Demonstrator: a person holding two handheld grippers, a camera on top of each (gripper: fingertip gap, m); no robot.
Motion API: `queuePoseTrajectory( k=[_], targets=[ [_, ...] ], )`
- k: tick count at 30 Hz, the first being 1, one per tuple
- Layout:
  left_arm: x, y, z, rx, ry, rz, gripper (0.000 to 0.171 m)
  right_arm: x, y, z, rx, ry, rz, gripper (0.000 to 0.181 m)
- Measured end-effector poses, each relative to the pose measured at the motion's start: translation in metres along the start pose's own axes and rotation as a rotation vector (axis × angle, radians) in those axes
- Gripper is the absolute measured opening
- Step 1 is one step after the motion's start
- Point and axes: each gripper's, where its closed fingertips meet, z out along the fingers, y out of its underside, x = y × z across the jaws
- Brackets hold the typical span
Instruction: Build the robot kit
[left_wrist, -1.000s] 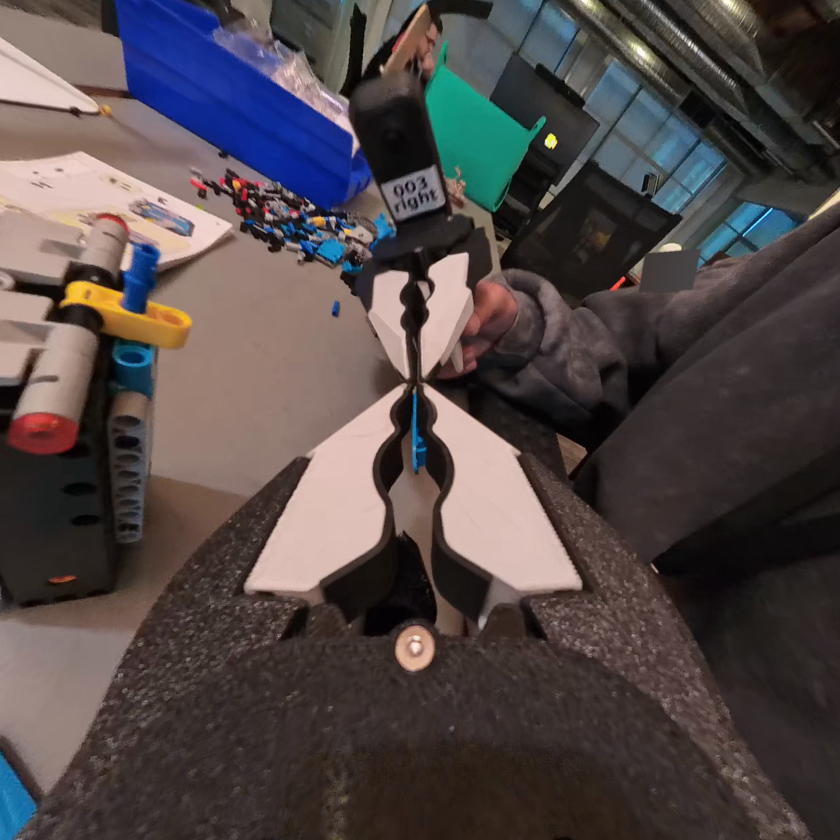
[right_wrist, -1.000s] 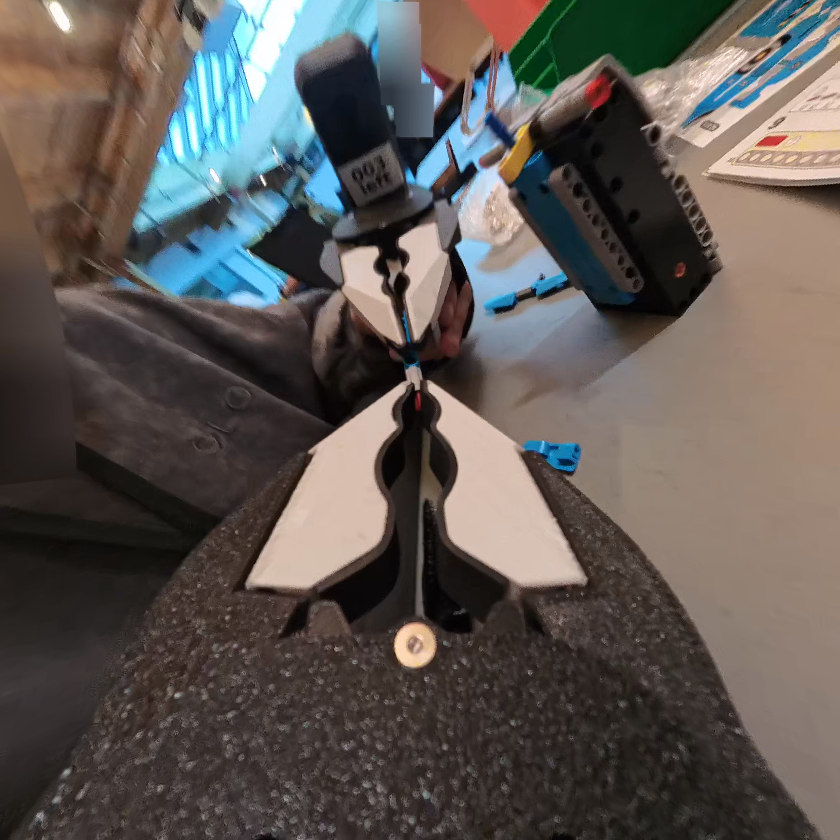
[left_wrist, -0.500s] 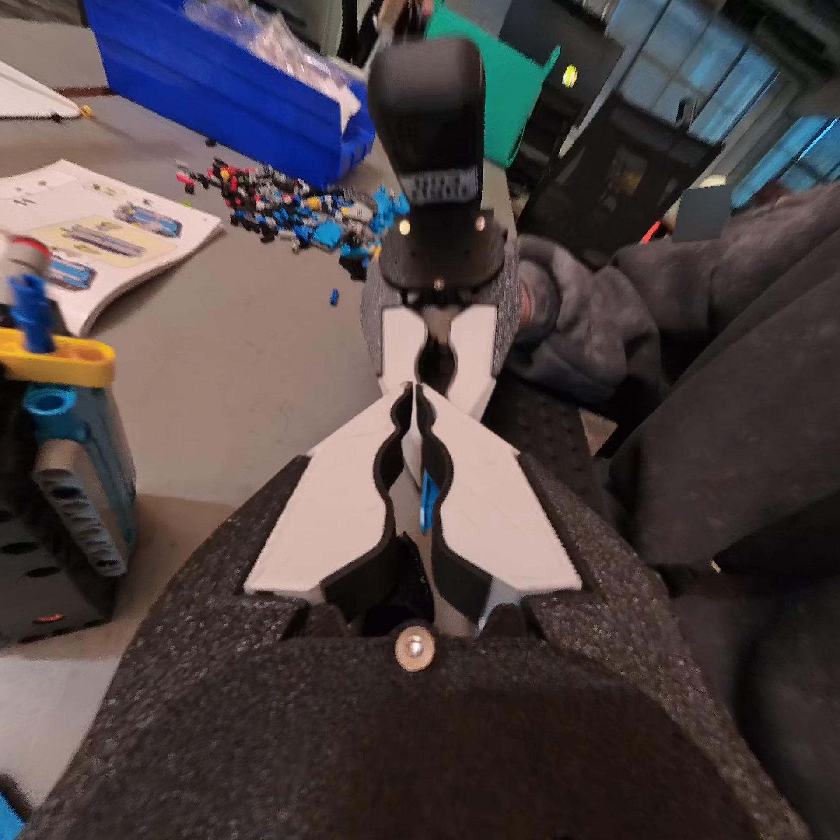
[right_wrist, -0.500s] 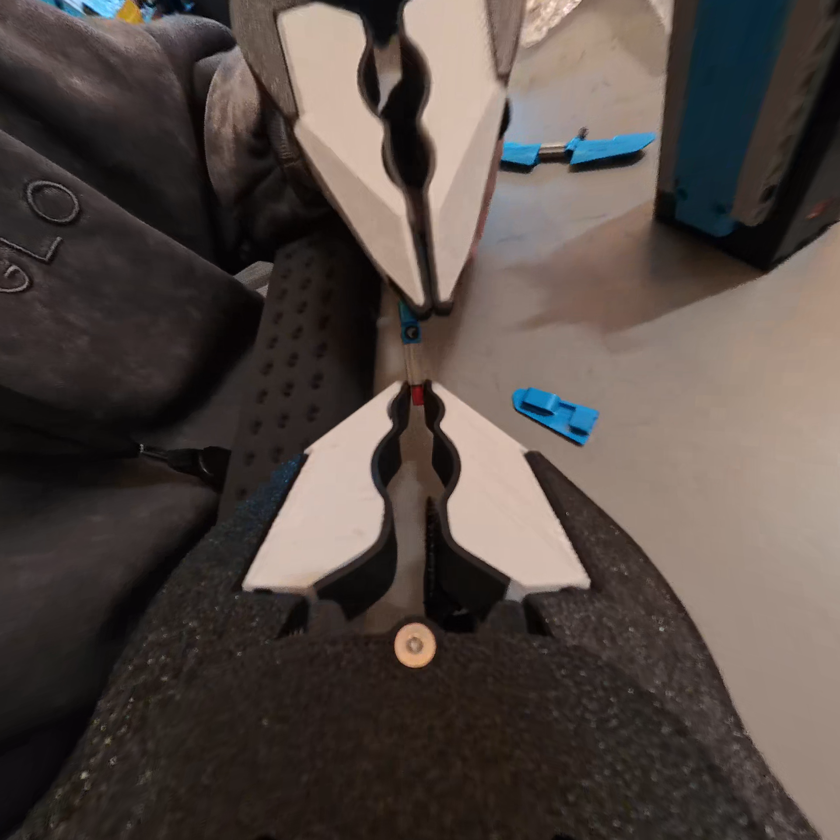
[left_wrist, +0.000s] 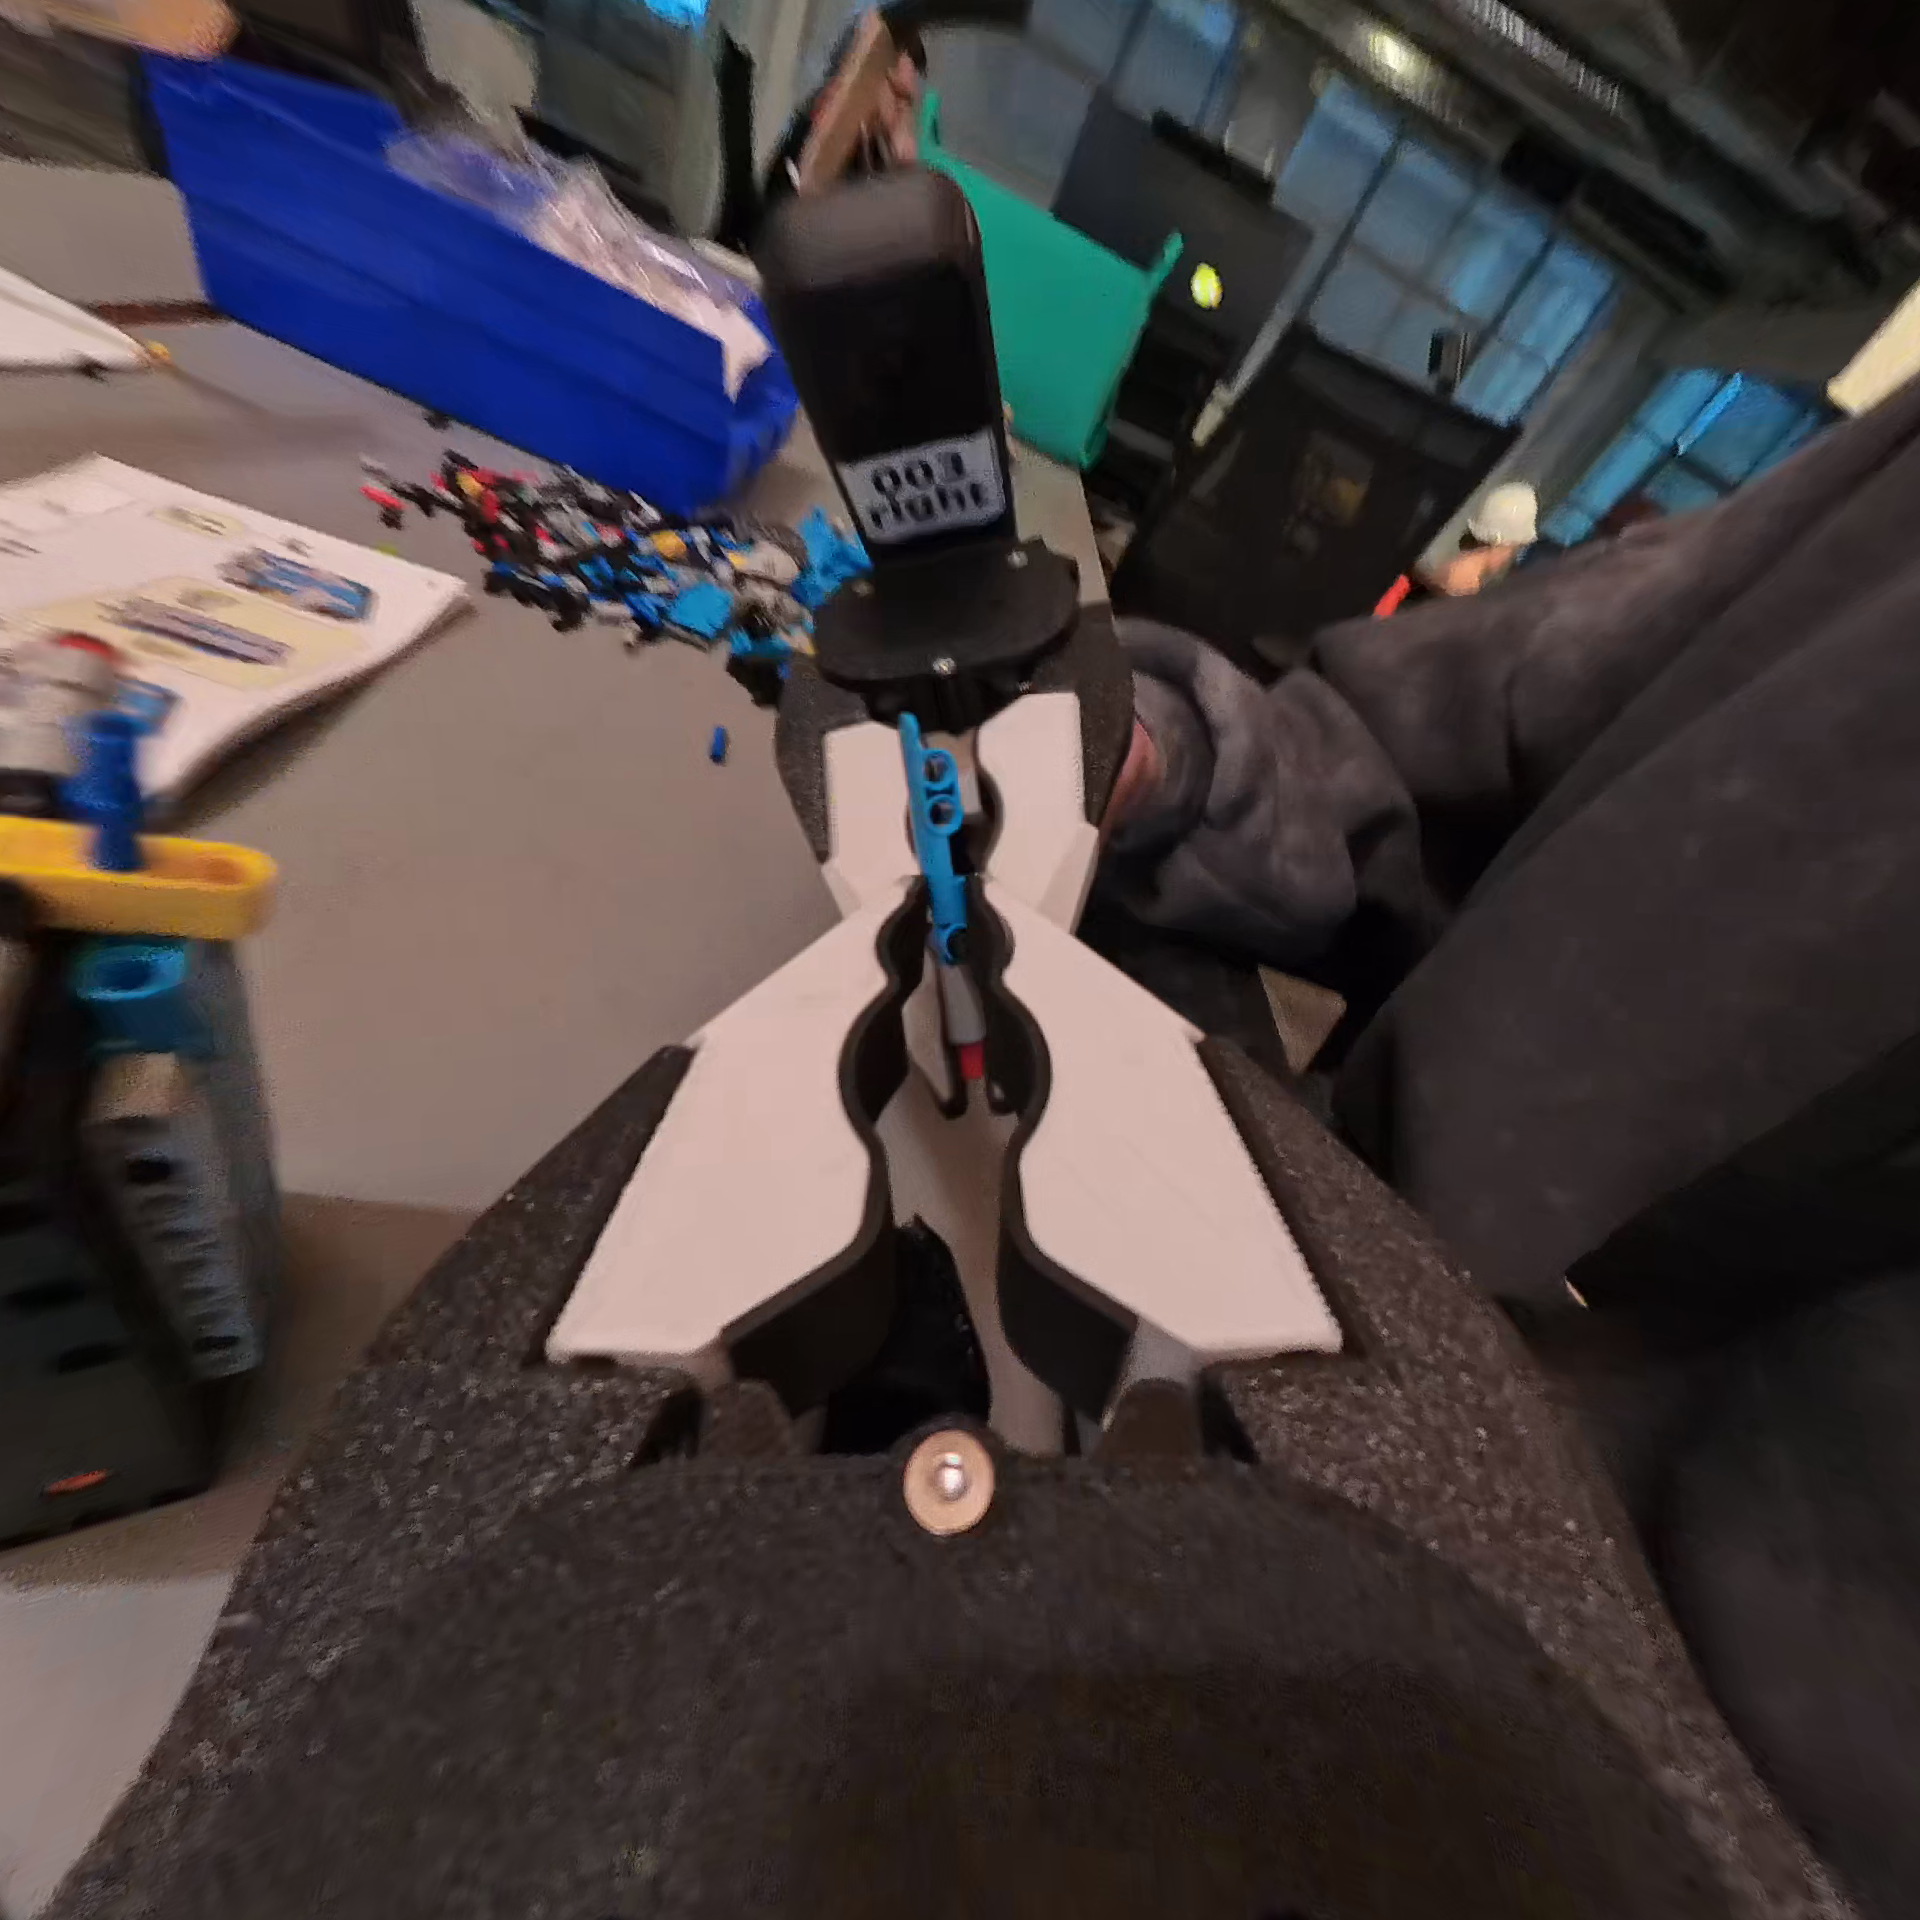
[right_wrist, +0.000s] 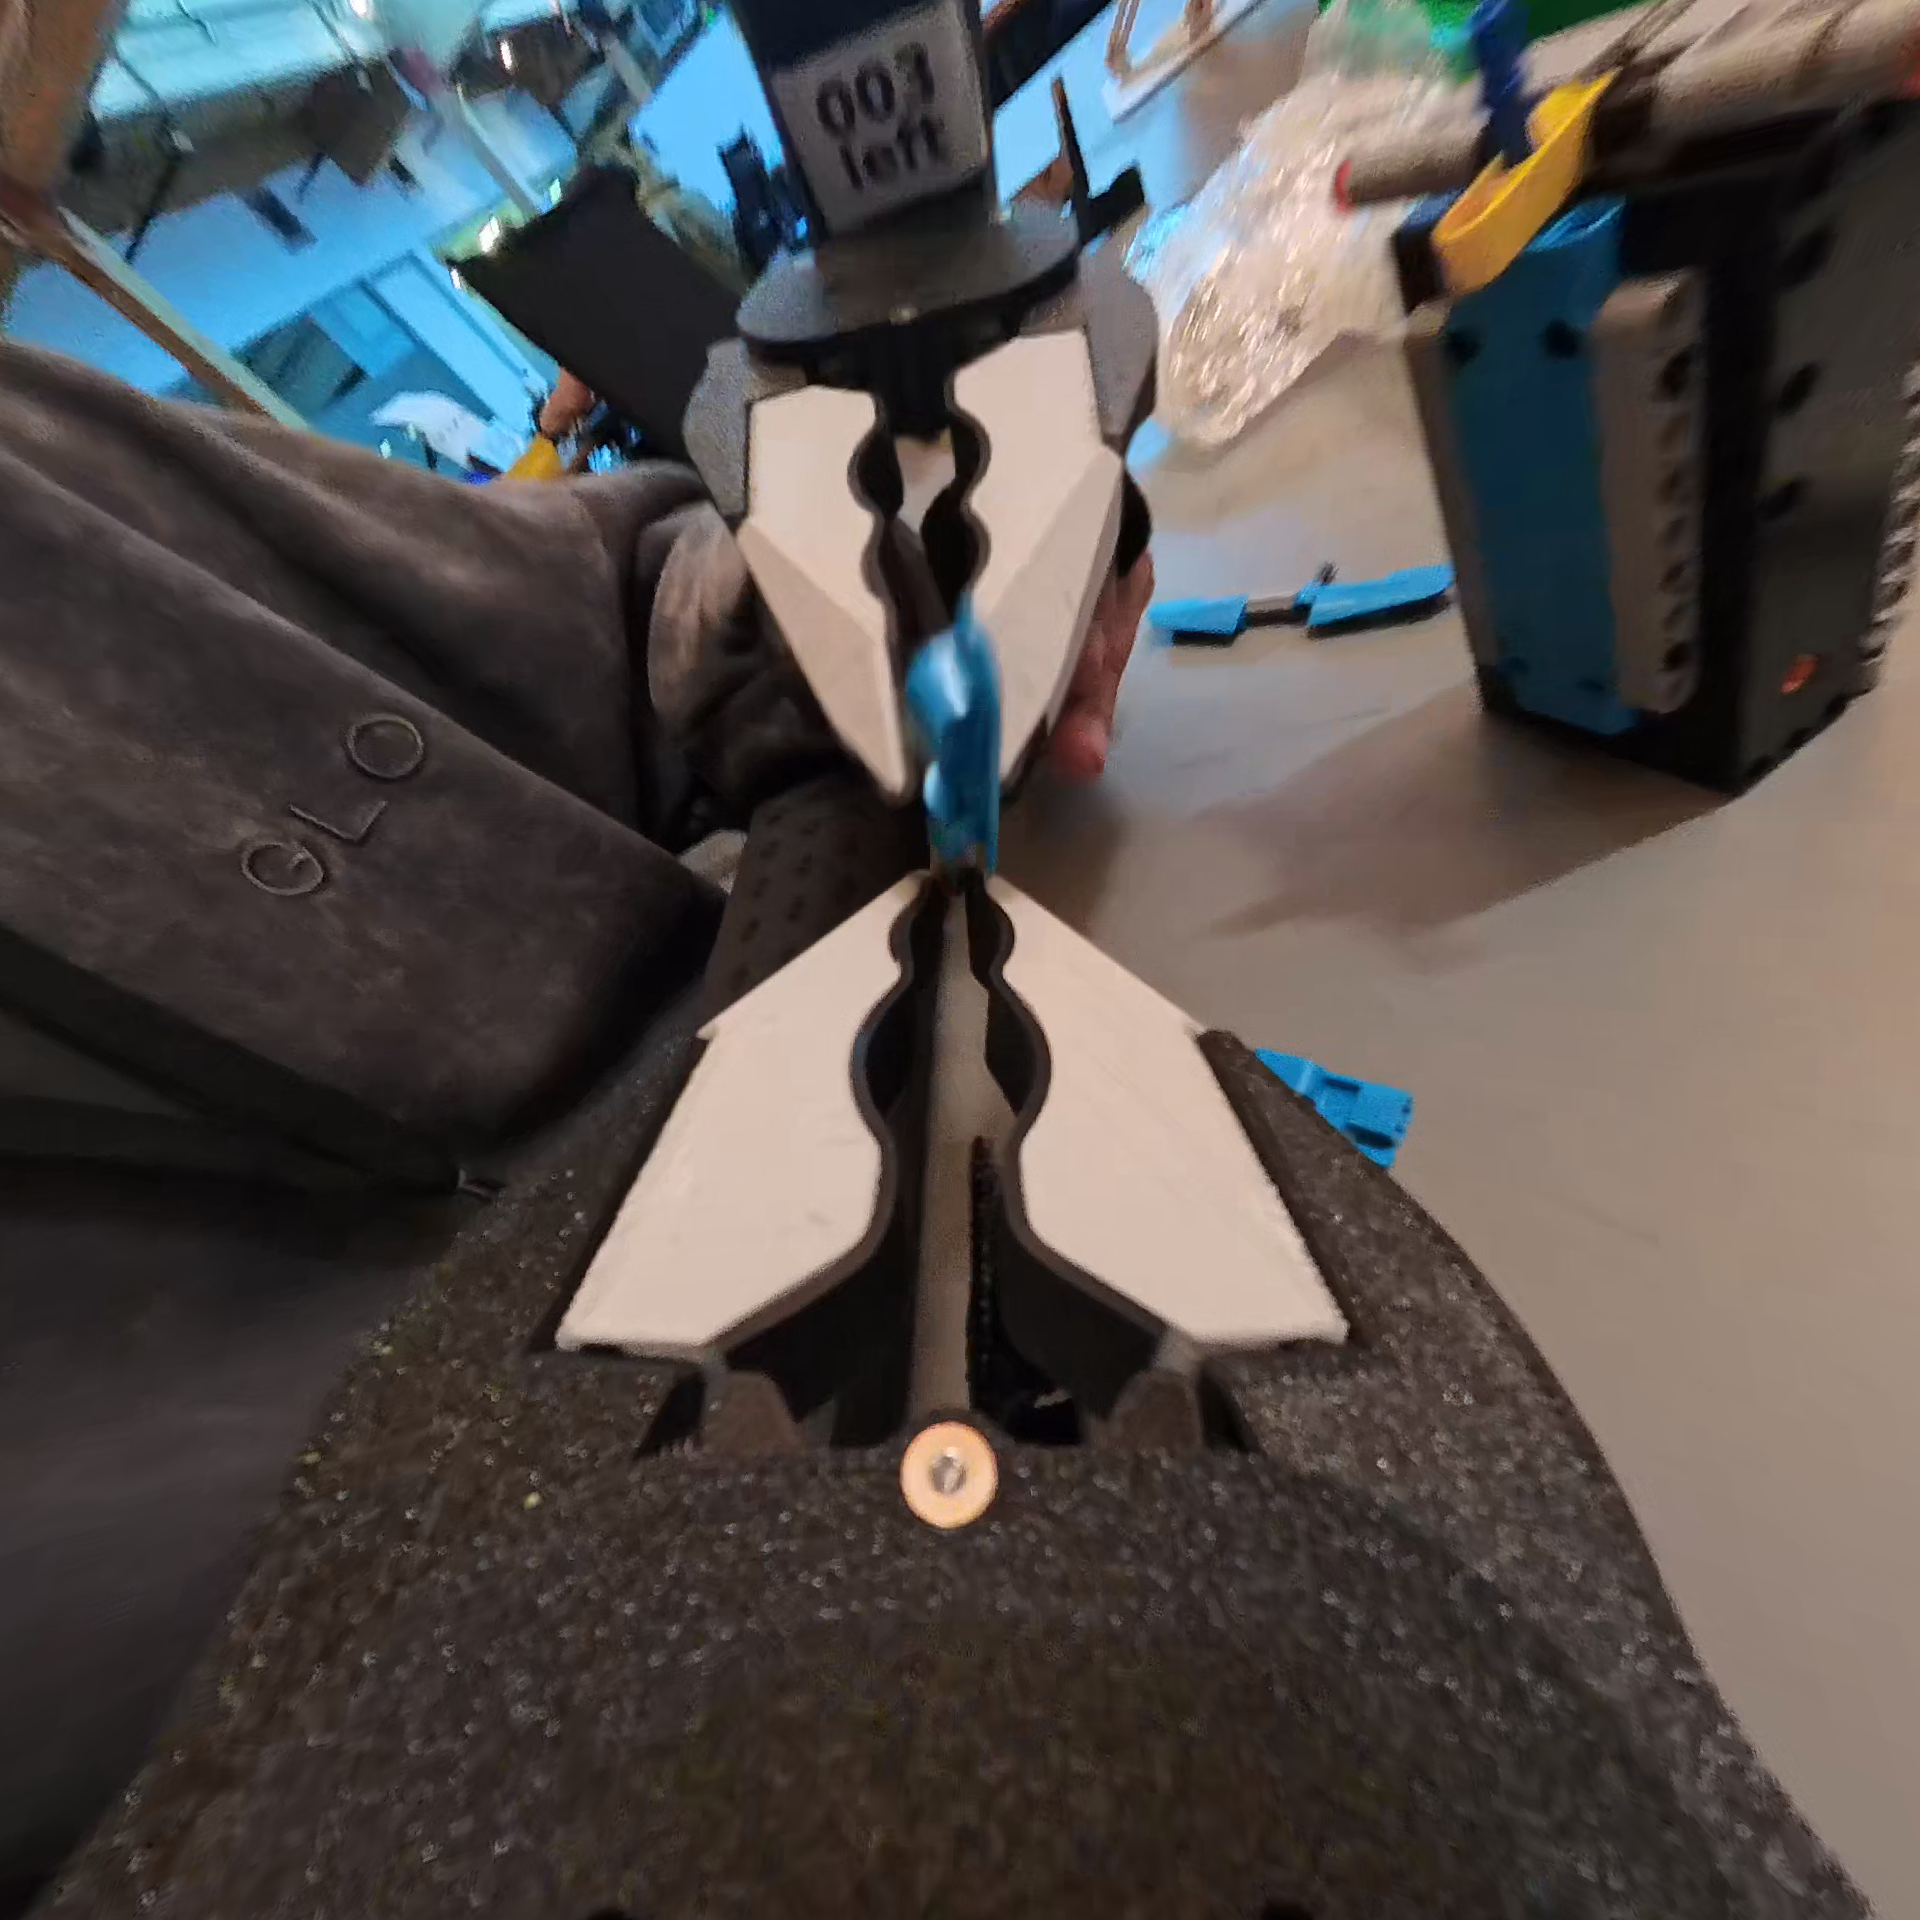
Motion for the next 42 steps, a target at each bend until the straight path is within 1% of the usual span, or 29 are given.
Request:
queuePoseTrajectory(
  k=[2,5,7,8,11,14,16,18,20,22,23,24,25,26,27,28,29,31,33,36,39,40,42],
  targets=[
    [0.002,0.010,0.005,-0.054,0.004,0.014,0.006,0.004,0.009,0.005,-0.055,0.029,-0.022,0.004],
    [0.002,0.009,0.002,-0.048,0.012,-0.006,0.005,0.003,0.009,0.003,-0.051,0.008,0.008,0.006],
    [-0.004,0.012,0.001,-0.062,-0.011,-0.020,0.006,0.004,0.006,-0.001,-0.028,-0.008,0.043,0.019],
    [-0.004,0.013,0.000,-0.063,-0.001,-0.036,0.006,0.004,0.002,-0.003,-0.003,-0.013,0.055,0.019],
    [-0.003,0.013,0.001,-0.061,0.024,-0.075,0.006,0.008,-0.003,-0.007,0.025,0.009,0.041,0.015],
    [-0.001,0.012,0.002,-0.052,0.065,-0.139,0.005,0.004,0.000,-0.003,0.003,0.007,0.001,0.007],
    [0.001,0.012,0.003,-0.041,0.093,-0.186,0.005,0.004,0.000,-0.003,0.001,0.020,-0.035,0.007],
    [0.004,0.009,0.002,-0.023,0.135,-0.230,0.005,-0.001,-0.002,-0.003,0.012,-0.019,-0.011,0.007],
    [0.006,0.007,0.002,-0.009,0.148,-0.240,0.005,-0.002,-0.004,-0.004,0.012,0.002,-0.069,0.006],
    [0.001,0.006,0.000,-0.007,0.097,-0.190,0.009,0.003,-0.003,-0.008,0.003,0.039,-0.072,0.007],
    [-0.005,0.007,-0.002,-0.008,0.044,-0.153,0.023,0.012,-0.004,-0.013,0.010,0.089,-0.066,0.007],
    [-0.017,0.013,-0.002,-0.035,-0.042,-0.119,0.028,0.025,-0.003,-0.023,0.003,0.159,-0.065,0.007],
    [-0.032,0.025,-0.002,-0.096,-0.155,-0.082,0.028,0.042,0.000,-0.034,-0.012,0.250,-0.064,0.007],
    [-0.046,0.041,0.000,-0.192,-0.264,-0.057,0.028,0.059,0.004,-0.044,-0.021,0.336,-0.042,0.007],
    [-0.053,0.056,0.003,-0.296,-0.328,-0.028,0.028,0.069,0.007,-0.050,-0.015,0.372,0.008,0.007],
    [-0.057,0.066,0.006,-0.368,-0.376,0.001,0.027,0.076,0.009,-0.052,-0.002,0.375,0.078,0.007],
    [-0.059,0.071,0.010,-0.412,-0.417,0.026,0.026,0.083,0.012,-0.053,0.002,0.380,0.146,0.007],
    [-0.062,0.075,0.017,-0.464,-0.456,0.063,0.024,0.091,0.018,-0.051,-0.003,0.378,0.247,0.007],
    [-0.074,0.071,0.016,-0.477,-0.529,0.098,0.019,0.091,0.020,-0.046,-0.013,0.368,0.275,0.007],
    [-0.072,0.080,0.020,-0.498,-0.496,0.049,0.018,0.085,0.025,-0.036,-0.034,0.338,0.307,0.007],
    [-0.073,0.080,0.021,-0.500,-0.513,0.091,0.015,0.084,0.027,-0.034,-0.048,0.332,0.328,0.007],
    [-0.070,0.081,0.023,-0.498,-0.501,0.103,0.009,0.085,0.027,-0.035,-0.043,0.328,0.339,0.007],
    [-0.067,0.082,0.026,-0.511,-0.497,0.140,0.007,0.084,0.027,-0.035,-0.037,0.312,0.357,0.007]
  ],
)
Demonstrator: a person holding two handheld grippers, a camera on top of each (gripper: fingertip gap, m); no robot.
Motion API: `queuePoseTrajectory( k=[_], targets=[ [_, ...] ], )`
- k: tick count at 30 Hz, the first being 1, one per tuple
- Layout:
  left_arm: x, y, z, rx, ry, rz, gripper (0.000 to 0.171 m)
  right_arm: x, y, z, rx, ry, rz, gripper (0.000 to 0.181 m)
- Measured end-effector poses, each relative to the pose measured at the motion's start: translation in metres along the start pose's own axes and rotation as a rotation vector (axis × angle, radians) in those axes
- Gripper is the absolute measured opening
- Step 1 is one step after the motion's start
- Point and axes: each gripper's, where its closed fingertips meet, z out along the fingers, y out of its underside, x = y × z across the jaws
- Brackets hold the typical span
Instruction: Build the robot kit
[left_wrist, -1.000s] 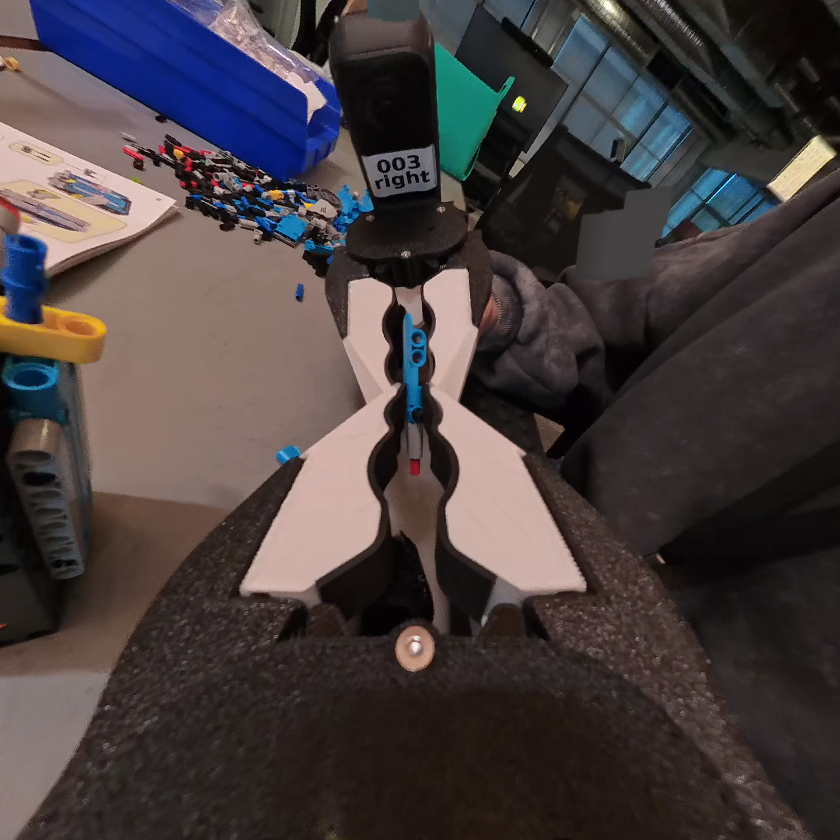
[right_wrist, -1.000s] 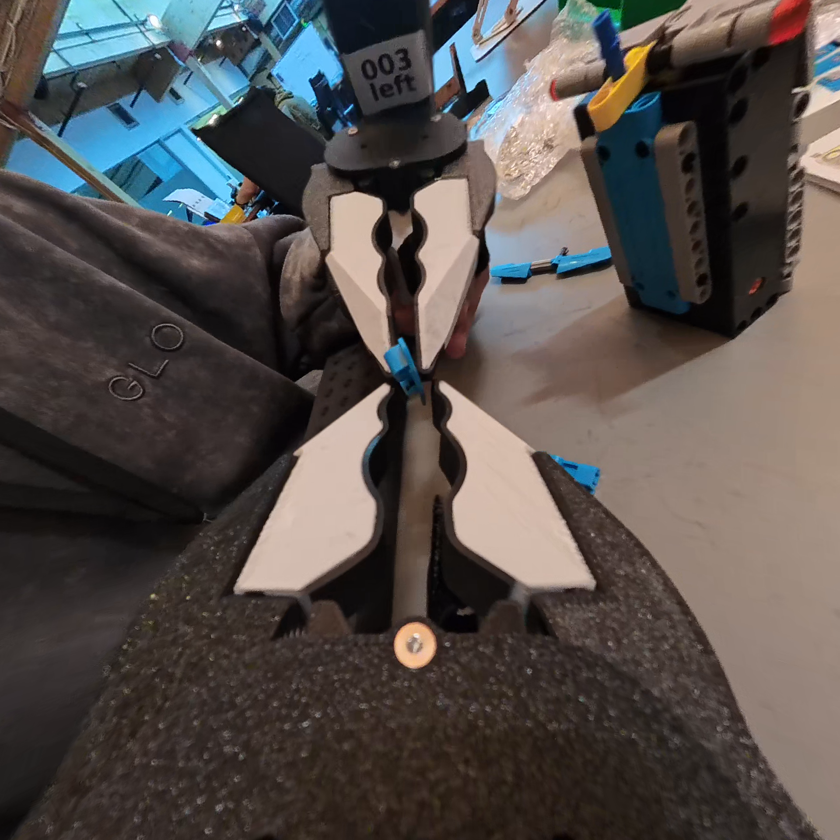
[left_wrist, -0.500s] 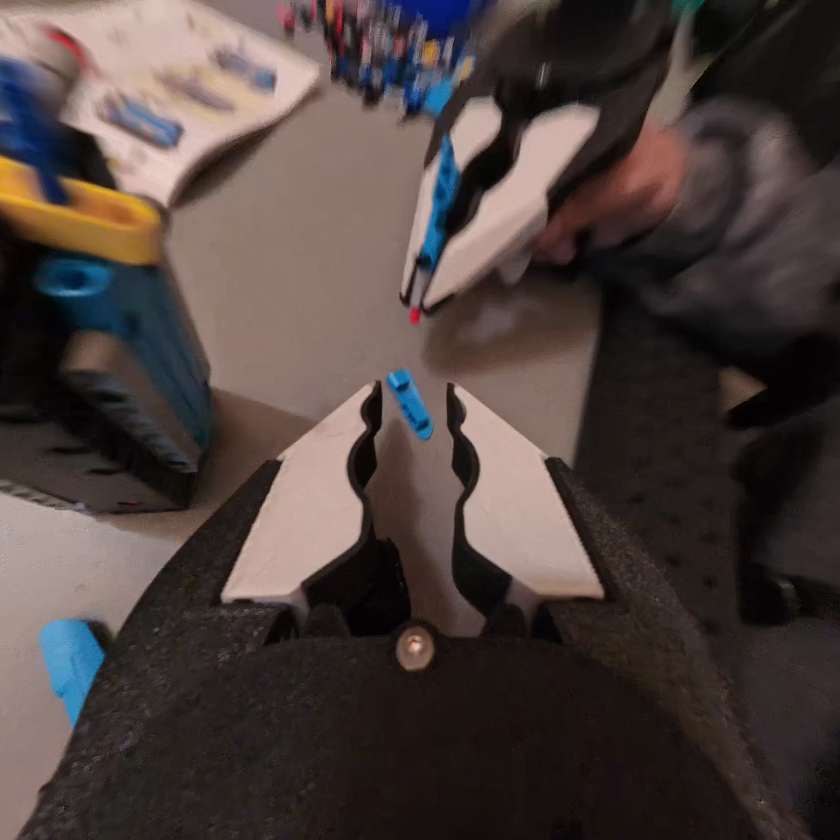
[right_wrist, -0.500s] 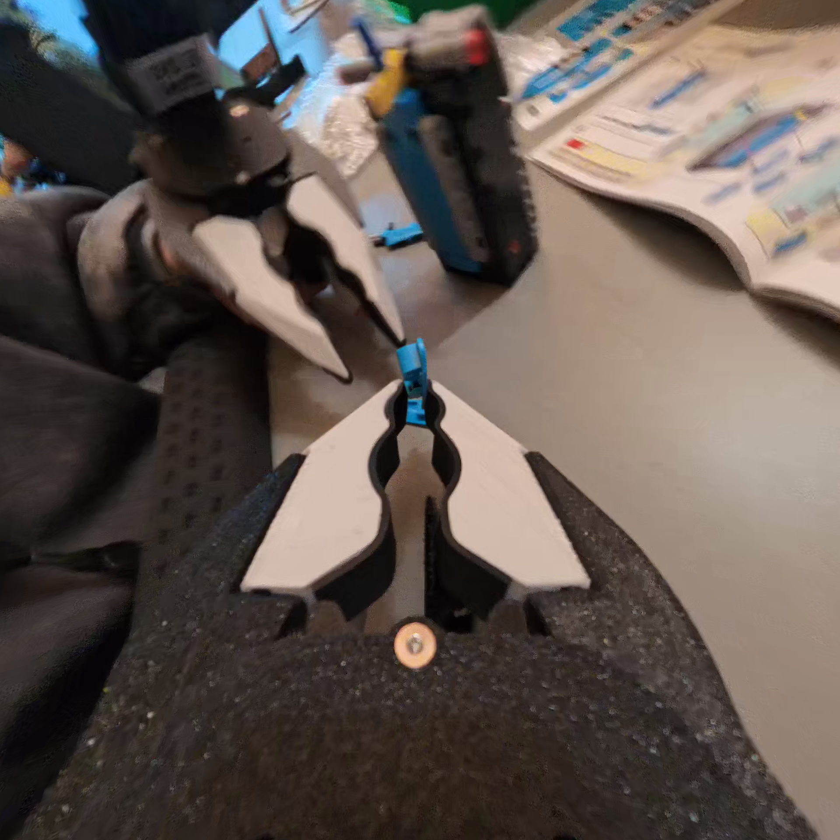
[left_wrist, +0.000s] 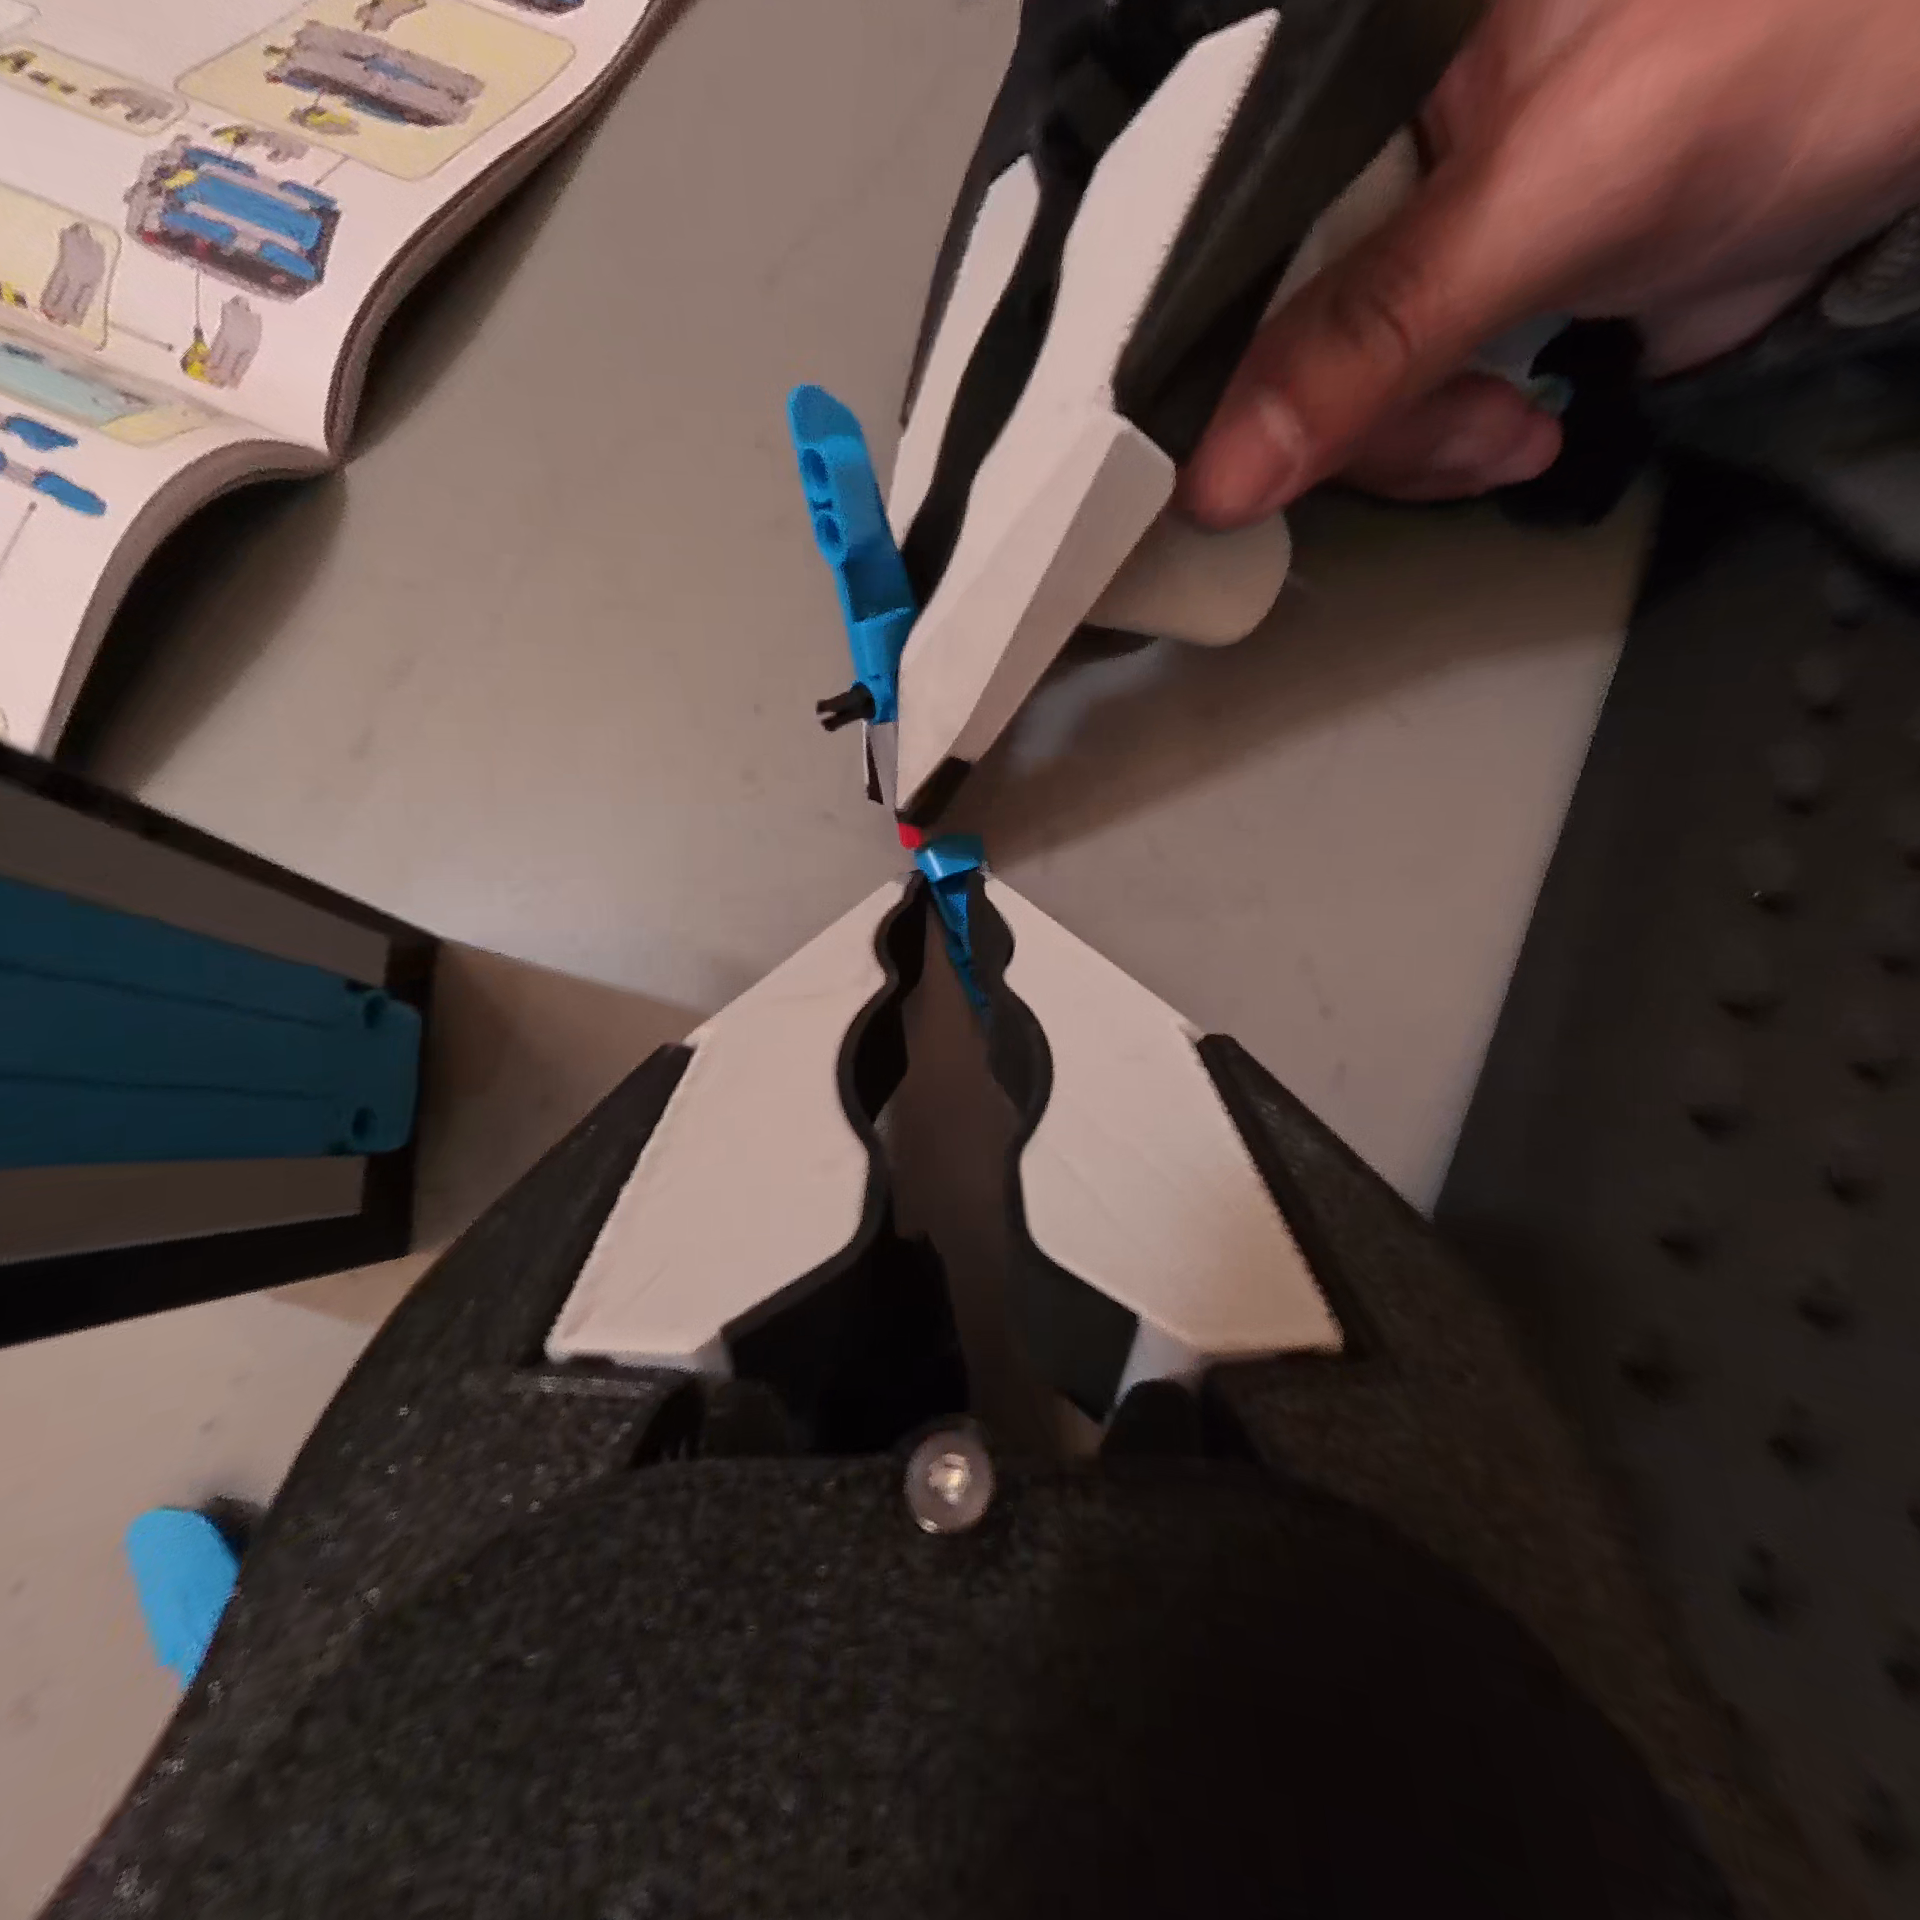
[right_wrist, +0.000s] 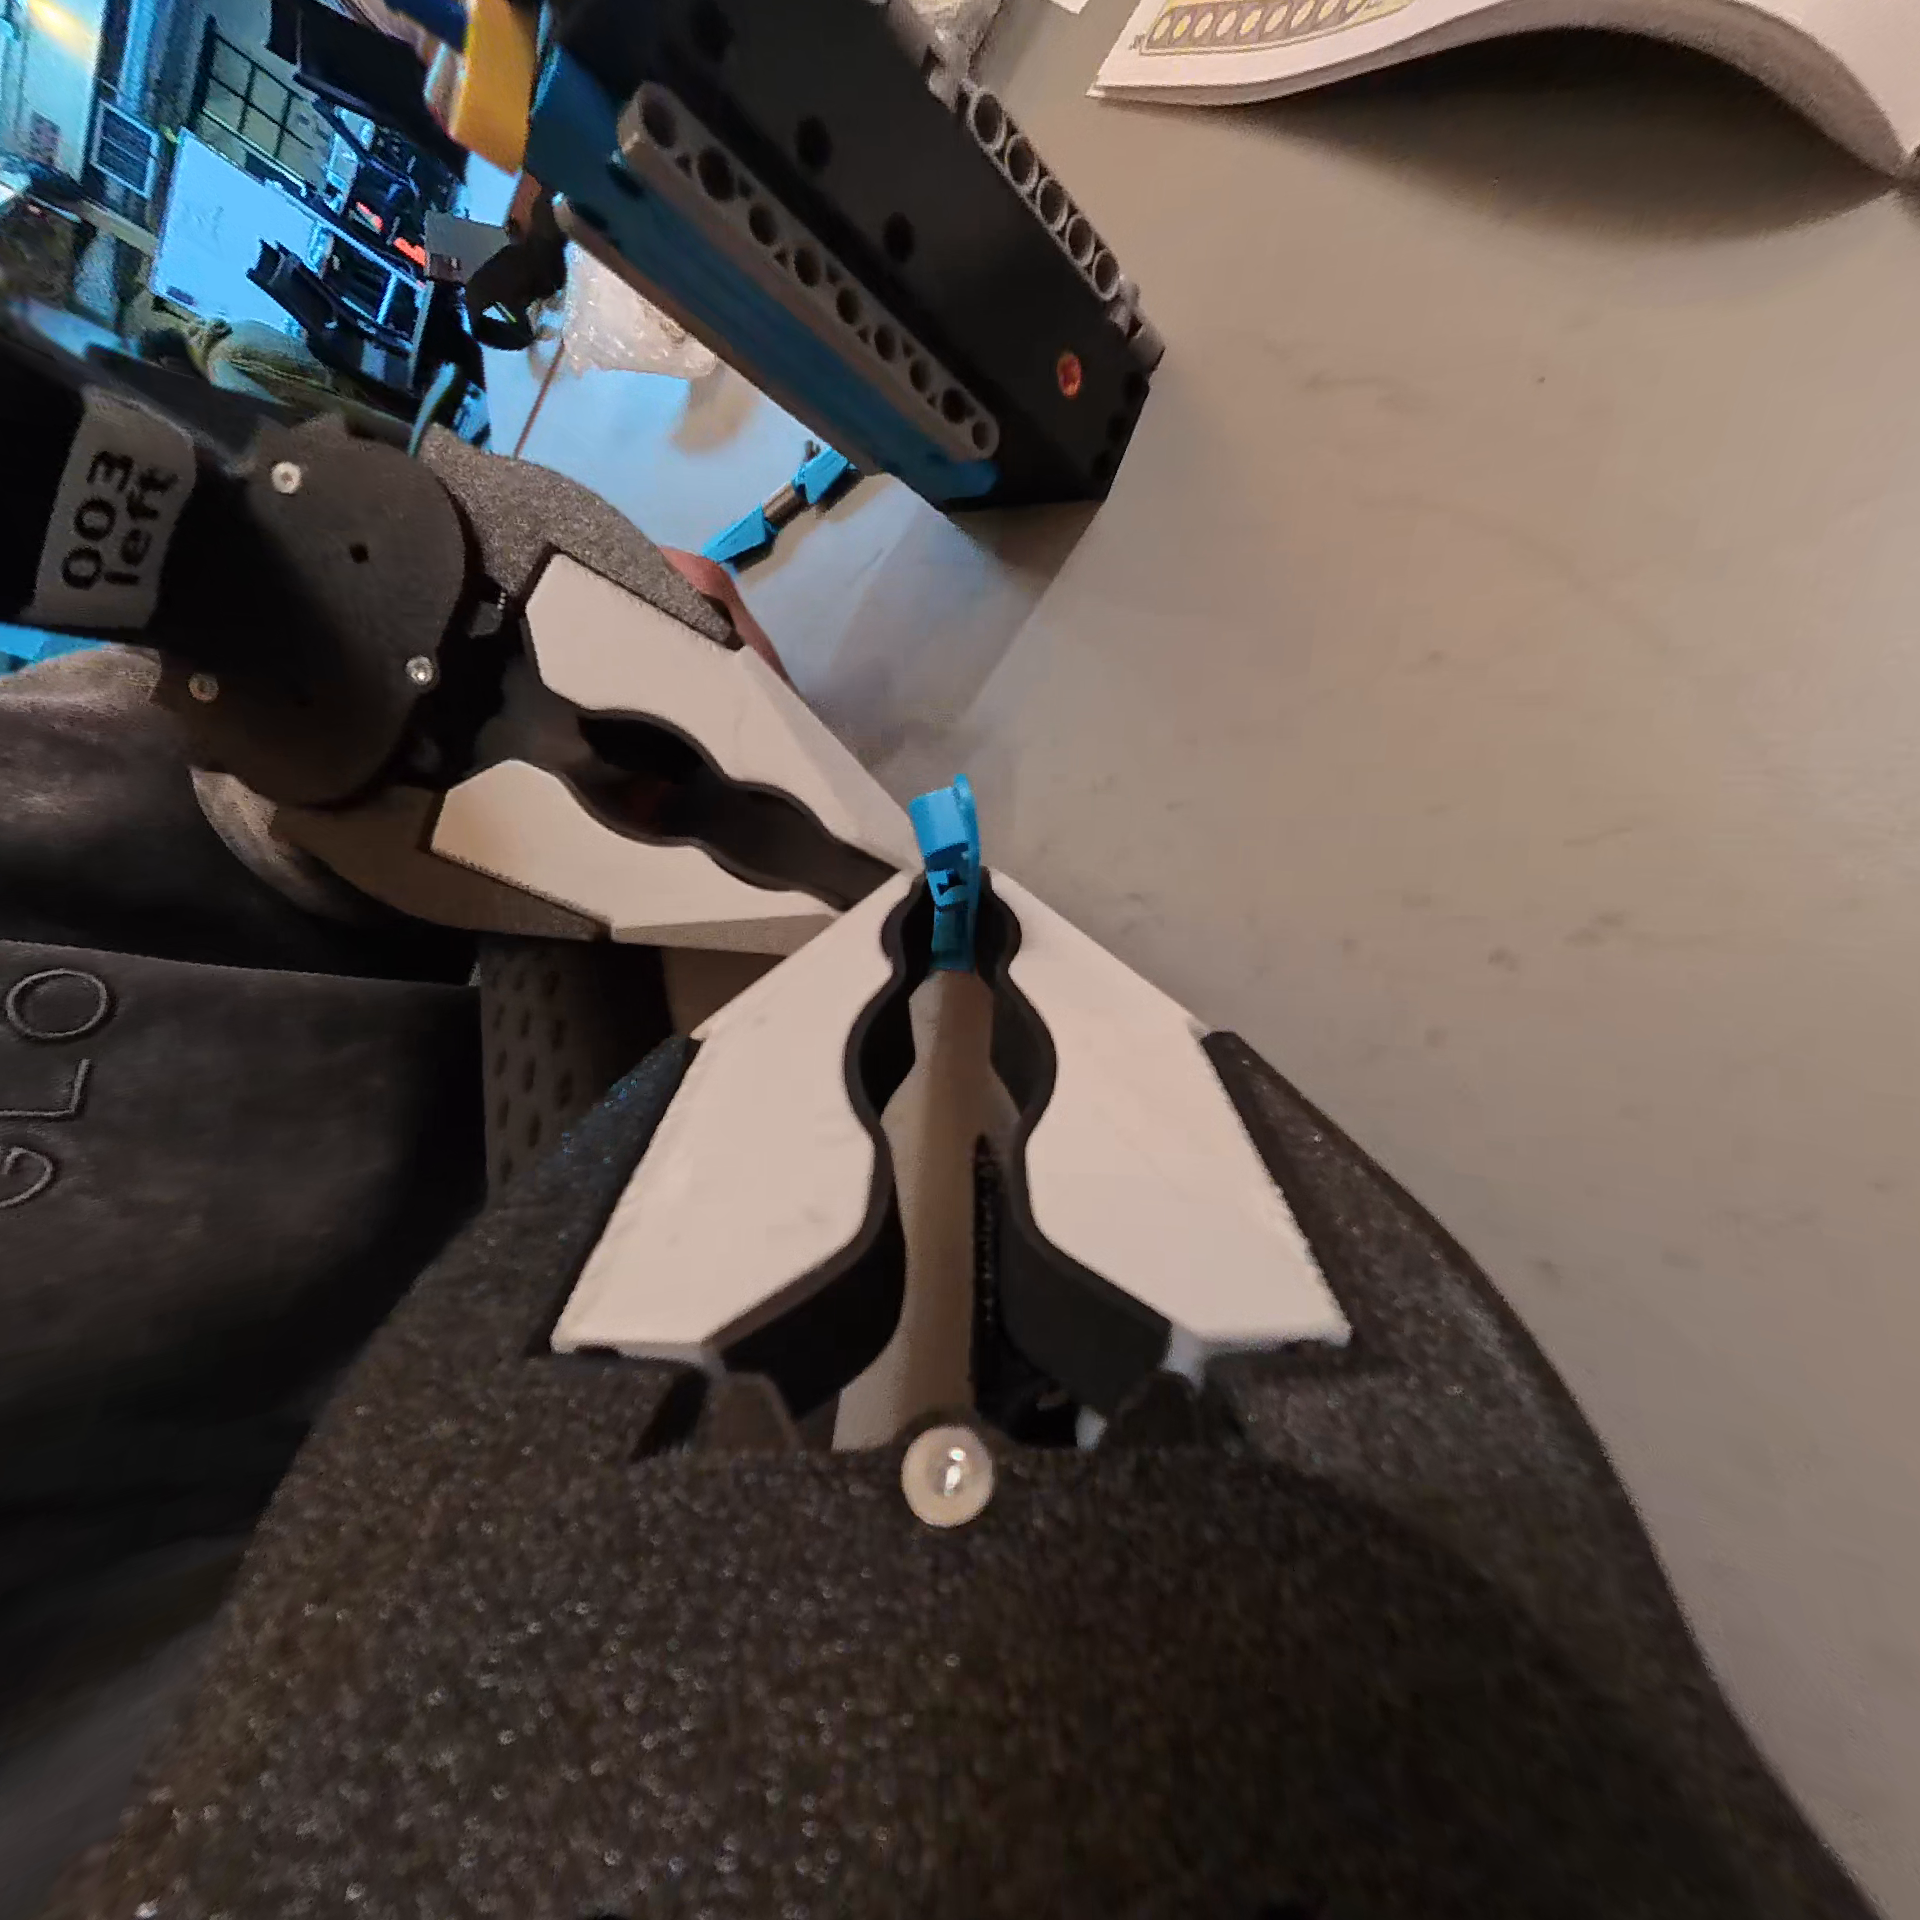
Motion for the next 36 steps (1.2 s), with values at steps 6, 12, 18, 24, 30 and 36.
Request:
queuePoseTrajectory(
  k=[6,12,18,24,30,36],
  targets=[
    [-0.001,-0.013,-0.008,0.095,-0.015,0.085,0.001,0.001,-0.008,-0.012,0.059,-0.023,0.024,0.007],
    [0.000,-0.045,-0.035,0.347,0.004,0.074,0.001,-0.026,-0.027,-0.025,0.184,-0.196,0.036,0.007],
    [-0.005,-0.048,-0.042,0.389,0.131,-0.086,0.000,-0.040,-0.032,-0.035,0.236,-0.276,0.019,0.007],
    [-0.001,-0.044,-0.039,0.362,0.170,-0.099,0.000,-0.035,-0.030,-0.030,0.223,-0.273,0.056,0.007],
    [-0.006,-0.044,-0.038,0.342,0.087,-0.054,0.000,-0.036,-0.031,-0.030,0.231,-0.267,0.057,0.007],
    [-0.010,-0.041,-0.036,0.326,0.094,-0.110,0.000,-0.031,-0.031,-0.026,0.228,-0.215,0.040,0.007]
  ],
)
